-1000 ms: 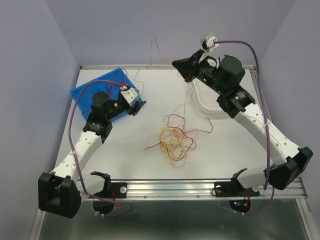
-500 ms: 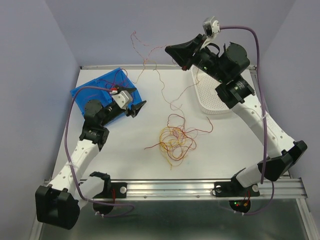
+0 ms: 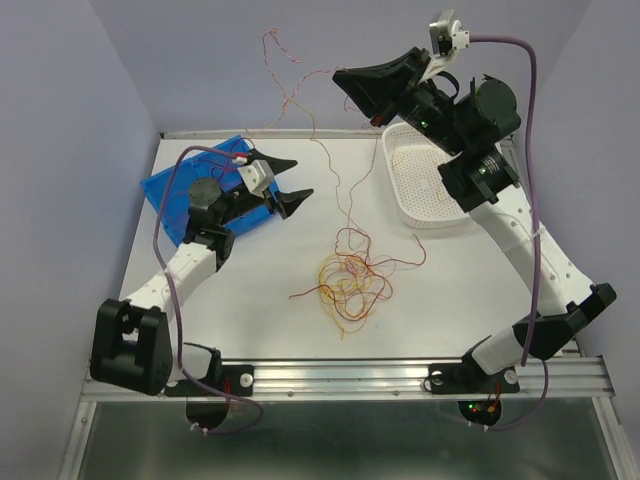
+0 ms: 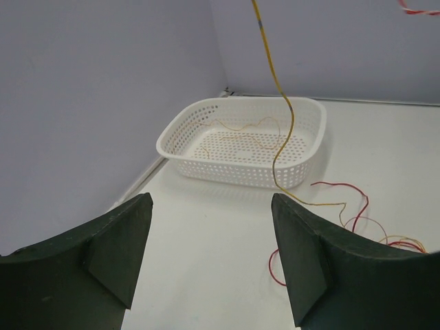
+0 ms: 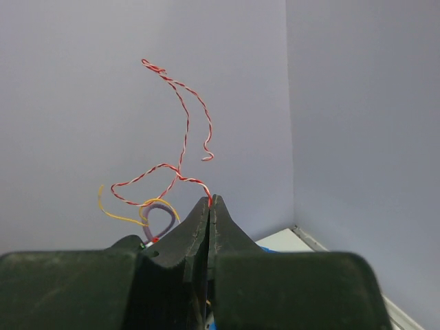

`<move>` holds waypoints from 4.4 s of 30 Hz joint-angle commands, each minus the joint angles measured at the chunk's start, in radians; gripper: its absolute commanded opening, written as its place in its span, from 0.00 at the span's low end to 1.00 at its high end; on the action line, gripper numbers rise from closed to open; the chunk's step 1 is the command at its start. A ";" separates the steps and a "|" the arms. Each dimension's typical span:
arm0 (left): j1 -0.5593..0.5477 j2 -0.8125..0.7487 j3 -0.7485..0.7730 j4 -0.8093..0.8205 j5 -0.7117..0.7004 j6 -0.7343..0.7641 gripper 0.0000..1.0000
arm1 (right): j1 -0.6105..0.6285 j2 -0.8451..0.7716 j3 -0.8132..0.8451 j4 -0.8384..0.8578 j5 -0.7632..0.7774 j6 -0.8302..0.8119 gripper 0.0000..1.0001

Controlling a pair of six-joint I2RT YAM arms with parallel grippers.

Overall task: Untangle the cables
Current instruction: Untie the cable, then place the cable in the bin.

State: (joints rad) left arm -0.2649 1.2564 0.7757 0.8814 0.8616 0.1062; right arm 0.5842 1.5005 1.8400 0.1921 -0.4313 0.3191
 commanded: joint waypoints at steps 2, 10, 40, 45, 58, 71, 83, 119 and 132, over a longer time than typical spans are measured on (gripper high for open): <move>-0.042 0.132 0.134 0.214 0.068 -0.149 0.81 | 0.008 0.003 0.062 0.063 -0.032 0.046 0.01; -0.097 0.189 0.097 0.393 0.163 -0.214 0.79 | 0.008 -0.010 0.042 0.064 -0.003 0.040 0.01; -0.048 0.443 0.293 -0.579 -0.122 0.247 0.00 | 0.009 -0.341 -0.184 0.291 0.597 -0.159 0.01; -0.039 0.411 0.260 -0.526 -0.127 0.221 0.00 | 0.008 -0.393 -0.136 0.296 0.638 -0.190 0.01; -0.037 0.013 0.287 -0.645 -0.187 0.223 0.00 | 0.009 -0.300 -0.232 0.260 0.526 -0.150 0.01; -0.028 -0.256 0.637 -0.972 -0.501 0.412 0.00 | 0.008 -0.092 -0.318 0.546 0.486 -0.117 0.00; -0.028 -0.077 1.356 -1.124 -0.552 0.414 0.00 | 0.009 0.102 -0.371 0.671 0.393 -0.055 0.01; -0.028 -0.466 0.833 -0.946 -0.892 0.661 0.00 | 0.131 1.348 0.521 1.222 0.270 0.400 0.01; -0.028 -0.453 0.798 -0.950 -0.834 0.636 0.00 | 0.170 1.342 0.387 1.182 0.310 0.370 0.05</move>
State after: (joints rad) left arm -0.2943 0.7986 1.5764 -0.1135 0.0051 0.7509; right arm 0.7376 2.8750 2.2639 1.2900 -0.1360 0.7250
